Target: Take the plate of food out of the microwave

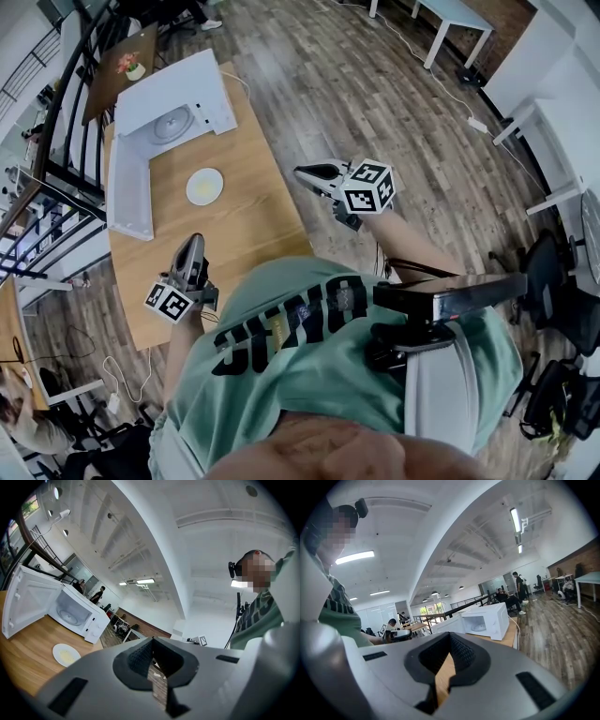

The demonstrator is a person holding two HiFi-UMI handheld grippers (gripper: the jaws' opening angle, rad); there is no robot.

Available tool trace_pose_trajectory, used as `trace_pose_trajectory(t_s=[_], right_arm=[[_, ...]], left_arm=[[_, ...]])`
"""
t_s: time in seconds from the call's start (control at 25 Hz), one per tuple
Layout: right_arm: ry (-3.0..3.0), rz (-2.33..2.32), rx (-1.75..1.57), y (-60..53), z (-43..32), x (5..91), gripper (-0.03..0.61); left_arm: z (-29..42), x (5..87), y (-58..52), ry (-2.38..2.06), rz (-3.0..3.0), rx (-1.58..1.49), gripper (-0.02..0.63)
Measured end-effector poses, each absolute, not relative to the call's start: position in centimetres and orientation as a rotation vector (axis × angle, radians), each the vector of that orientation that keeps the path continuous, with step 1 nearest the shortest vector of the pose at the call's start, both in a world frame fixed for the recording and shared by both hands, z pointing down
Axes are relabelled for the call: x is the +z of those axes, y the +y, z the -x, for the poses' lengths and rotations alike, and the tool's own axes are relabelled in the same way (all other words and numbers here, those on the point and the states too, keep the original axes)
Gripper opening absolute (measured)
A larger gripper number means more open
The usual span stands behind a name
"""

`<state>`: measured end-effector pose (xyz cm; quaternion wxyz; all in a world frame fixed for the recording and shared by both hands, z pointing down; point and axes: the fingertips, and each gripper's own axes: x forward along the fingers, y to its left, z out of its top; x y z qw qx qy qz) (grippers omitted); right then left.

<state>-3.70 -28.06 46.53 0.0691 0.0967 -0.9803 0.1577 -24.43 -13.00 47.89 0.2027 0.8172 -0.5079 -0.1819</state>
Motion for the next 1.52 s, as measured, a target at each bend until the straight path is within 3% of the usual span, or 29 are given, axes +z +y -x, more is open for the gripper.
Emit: trace_pose_trajectory(t_s=[1.52], right_arm=[[-2.927, -0.263, 0.482, -27.79, 4.29, 47.26, 0.006]], left_arm=[[24.88, 47.97, -12.92, -1.431, -2.274, -0.516, 0.005]])
